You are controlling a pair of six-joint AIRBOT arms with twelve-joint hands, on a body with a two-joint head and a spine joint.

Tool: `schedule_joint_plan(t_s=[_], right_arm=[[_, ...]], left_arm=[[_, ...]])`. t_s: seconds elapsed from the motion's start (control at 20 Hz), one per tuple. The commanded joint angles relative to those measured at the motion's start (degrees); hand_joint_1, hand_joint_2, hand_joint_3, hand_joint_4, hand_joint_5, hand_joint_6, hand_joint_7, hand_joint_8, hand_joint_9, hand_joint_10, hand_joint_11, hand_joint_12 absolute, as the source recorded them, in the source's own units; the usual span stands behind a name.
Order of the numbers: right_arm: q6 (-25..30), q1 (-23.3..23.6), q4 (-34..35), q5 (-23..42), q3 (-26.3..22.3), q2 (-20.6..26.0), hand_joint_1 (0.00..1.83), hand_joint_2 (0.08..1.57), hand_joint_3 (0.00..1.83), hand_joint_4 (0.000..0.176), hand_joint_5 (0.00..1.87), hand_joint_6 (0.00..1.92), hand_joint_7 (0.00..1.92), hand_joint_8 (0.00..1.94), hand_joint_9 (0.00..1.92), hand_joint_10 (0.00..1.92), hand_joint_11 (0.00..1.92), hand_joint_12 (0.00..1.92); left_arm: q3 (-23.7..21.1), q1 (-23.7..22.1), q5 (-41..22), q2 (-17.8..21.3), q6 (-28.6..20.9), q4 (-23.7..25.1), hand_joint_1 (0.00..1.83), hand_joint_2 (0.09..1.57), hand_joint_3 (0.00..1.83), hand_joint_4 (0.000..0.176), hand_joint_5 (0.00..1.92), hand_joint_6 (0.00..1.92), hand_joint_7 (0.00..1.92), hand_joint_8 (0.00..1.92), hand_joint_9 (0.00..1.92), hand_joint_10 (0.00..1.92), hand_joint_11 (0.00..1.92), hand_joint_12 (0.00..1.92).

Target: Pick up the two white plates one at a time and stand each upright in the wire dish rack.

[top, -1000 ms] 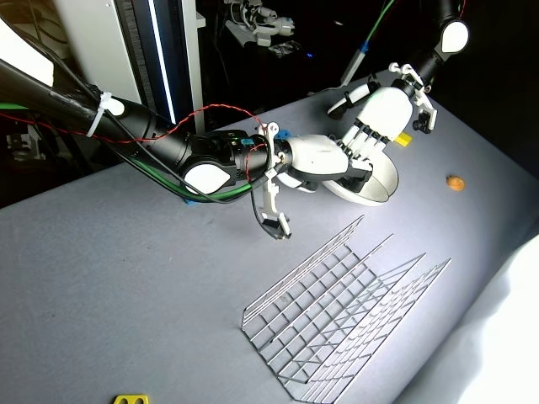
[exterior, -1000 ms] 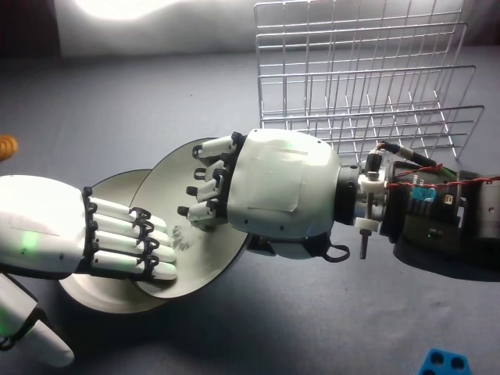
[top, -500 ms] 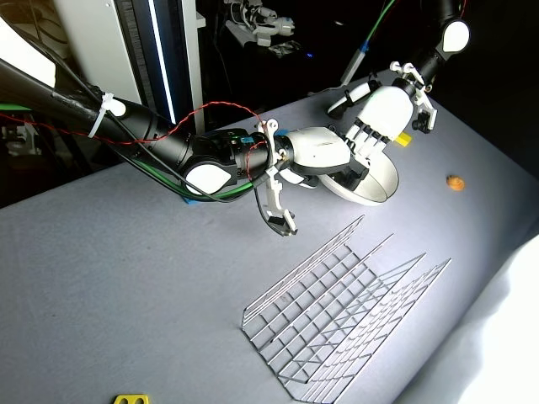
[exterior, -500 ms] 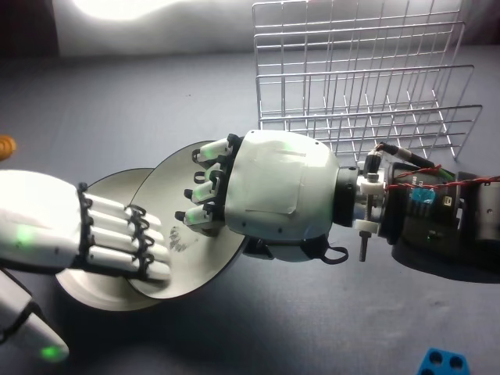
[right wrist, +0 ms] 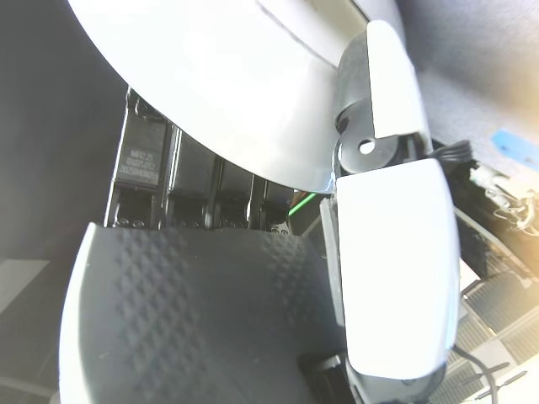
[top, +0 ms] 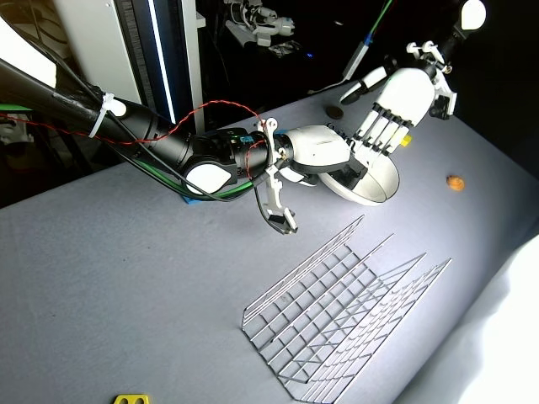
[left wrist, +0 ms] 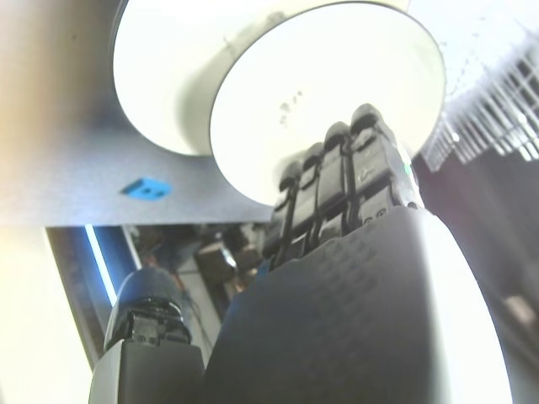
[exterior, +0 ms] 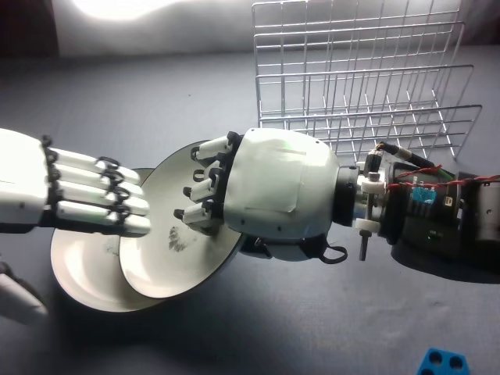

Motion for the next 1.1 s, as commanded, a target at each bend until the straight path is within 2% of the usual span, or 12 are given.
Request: schedule_joint_plan(t_s=[0.0, 0.2, 0.25, 0.3, 0.45, 0.6, 0.8, 1.05], right_arm=[[-0.07, 1.11, 2.11, 6.49, -0.49, 0.39, 1.2, 1.15, 0.0, 0.024, 0.9, 1.15, 0.95, 1.03, 0.99, 0.51, 0.62, 1.3], [-0.19, 2.36, 2.45, 5.95, -3.1, 1.99, 1.19, 1.16, 0.0, 0.022, 0.88, 1.19, 0.92, 1.06, 0.98, 0.5, 0.62, 1.3], [-0.32, 2.43, 2.45, 5.9, -4.19, 2.72, 1.2, 1.15, 0.0, 0.023, 0.91, 1.15, 0.95, 1.01, 1.0, 0.49, 0.65, 1.28], [-0.41, 2.51, 2.45, 5.9, -5.06, 3.33, 1.19, 1.16, 0.0, 0.024, 0.89, 1.18, 0.92, 1.05, 0.99, 0.48, 0.63, 1.28], [-0.47, 3.45, 2.7, 5.91, -7.45, 5.04, 1.2, 1.14, 0.0, 0.025, 0.92, 1.13, 0.97, 0.98, 1.03, 0.47, 0.66, 1.28], [-0.5, 5.7, 5.46, 5.86, -10.14, 6.92, 1.2, 1.14, 0.0, 0.025, 0.91, 1.14, 0.97, 0.99, 1.03, 0.47, 0.66, 1.29], [-0.5, 8.92, 9.45, 4.58, -13.29, 9.16, 1.21, 1.13, 0.0, 0.027, 0.92, 1.11, 0.98, 0.96, 1.04, 0.46, 0.68, 1.27], [-0.41, 13.58, 15.23, 0.72, -18.51, 13.29, 1.2, 1.15, 0.0, 0.024, 0.89, 1.18, 0.95, 1.02, 1.03, 0.44, 0.66, 1.28]], left_arm=[[0.11, -0.44, -2.39, 0.94, -0.27, -3.31, 0.0, 1.13, 0.0, 0.0, 0.0, 0.0, 0.0, 0.0, 0.0, 0.0, 0.0, 0.0], [0.93, -1.21, -2.71, 3.54, -2.28, -2.69, 0.0, 1.14, 0.0, 0.0, 0.0, 0.0, 0.0, 0.0, 0.0, 0.0, 0.0, 0.0], [1.53, -1.83, -2.73, 4.15, -3.55, -2.28, 0.0, 1.14, 0.0, 0.0, 0.0, 0.0, 0.0, 0.0, 0.0, 0.0, 0.0, 0.0], [2.03, -2.55, -2.73, 4.69, -4.73, -1.86, 0.0, 1.14, 0.0, 0.0, 0.01, 0.0, 0.0, 0.0, 0.0, 0.0, 0.0, 0.0], [2.46, -3.48, -2.73, 6.25, -5.63, -0.74, 0.0, 1.14, 0.0, 0.0, 0.02, 0.01, 0.0, 0.0, 0.0, 0.0, 0.0, 0.0], [2.86, -3.48, -2.73, 7.44, -6.64, -0.24, 0.0, 1.13, 0.0, 0.0, 0.01, 0.0, 0.0, 0.0, 0.0, 0.0, 0.0, 0.0], [4.01, -3.48, -2.73, 7.6, -6.84, -0.24, 0.0, 1.13, 0.0, 0.0, 0.0, 0.0, 0.0, 0.0, 0.0, 0.0, 0.0, 0.0], [6.15, -3.13, -2.91, 6.51, -6.85, 0.45, 0.0, 1.14, 0.0, 0.0, 0.0, 0.0, 0.0, 0.0, 0.0, 0.0, 0.0, 0.0]])
